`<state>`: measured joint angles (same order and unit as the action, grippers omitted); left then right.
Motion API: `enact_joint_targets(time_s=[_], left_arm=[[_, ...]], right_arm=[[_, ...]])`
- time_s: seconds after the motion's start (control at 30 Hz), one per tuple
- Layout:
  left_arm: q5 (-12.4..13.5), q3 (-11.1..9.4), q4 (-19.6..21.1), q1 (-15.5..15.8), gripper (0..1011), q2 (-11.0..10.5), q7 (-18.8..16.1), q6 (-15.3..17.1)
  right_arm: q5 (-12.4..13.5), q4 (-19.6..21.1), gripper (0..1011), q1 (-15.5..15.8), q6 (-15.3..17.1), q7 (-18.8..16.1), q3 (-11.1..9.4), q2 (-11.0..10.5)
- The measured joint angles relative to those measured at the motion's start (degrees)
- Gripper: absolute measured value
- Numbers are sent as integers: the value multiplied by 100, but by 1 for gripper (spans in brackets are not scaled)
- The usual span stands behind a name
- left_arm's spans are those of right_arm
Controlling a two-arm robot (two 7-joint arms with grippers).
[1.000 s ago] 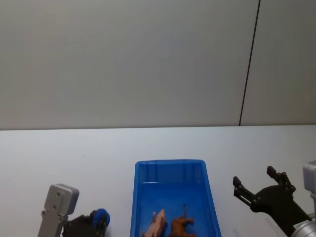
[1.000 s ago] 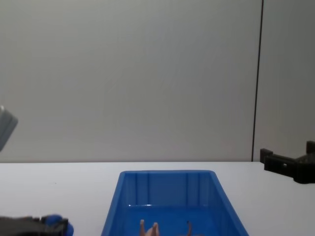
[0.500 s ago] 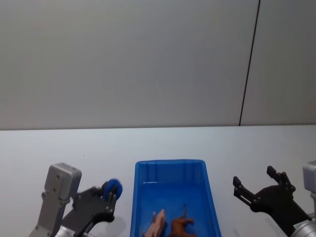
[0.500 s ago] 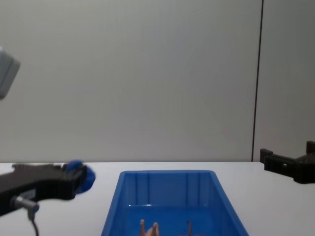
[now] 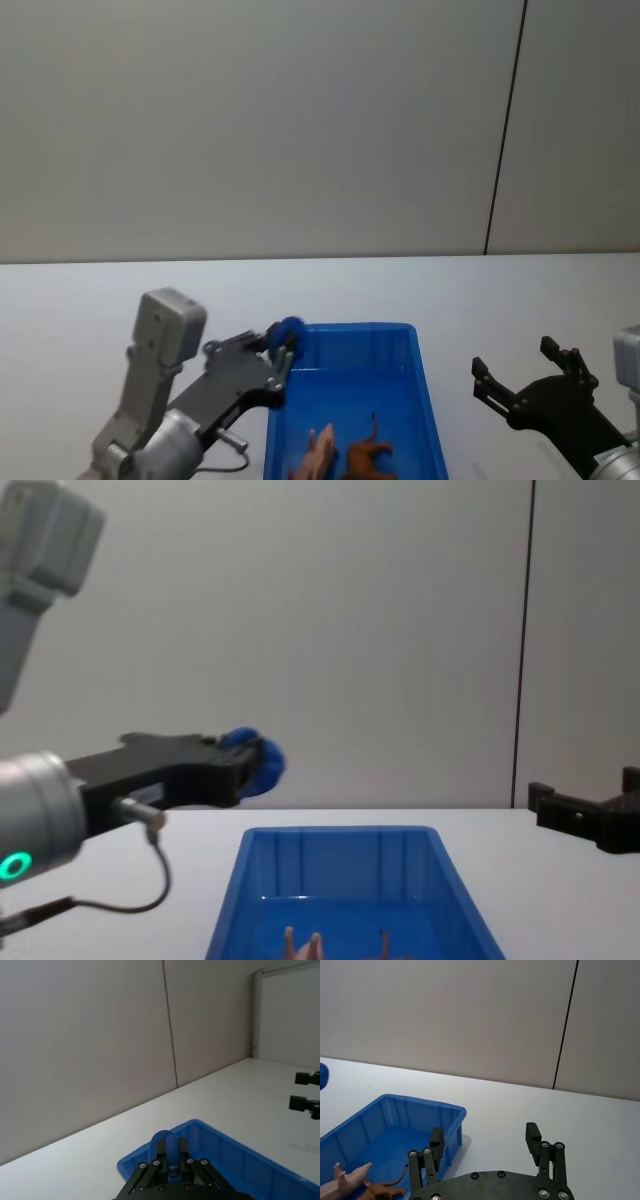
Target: Pick up the two dolls from the table and place them into the box.
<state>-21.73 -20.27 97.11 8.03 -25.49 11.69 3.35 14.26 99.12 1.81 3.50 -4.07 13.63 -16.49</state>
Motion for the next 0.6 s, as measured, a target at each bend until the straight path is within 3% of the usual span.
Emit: enact_joint_targets(time_s=[0.2, 0.6], left_arm=[[191, -86, -336, 358, 252, 294, 439, -42], [398, -170, -695, 703, 653, 579, 836, -78]], right_arm=[[0, 0, 1001, 0, 0, 0, 0, 0], [0, 0, 1001, 0, 0, 0, 0, 0]])
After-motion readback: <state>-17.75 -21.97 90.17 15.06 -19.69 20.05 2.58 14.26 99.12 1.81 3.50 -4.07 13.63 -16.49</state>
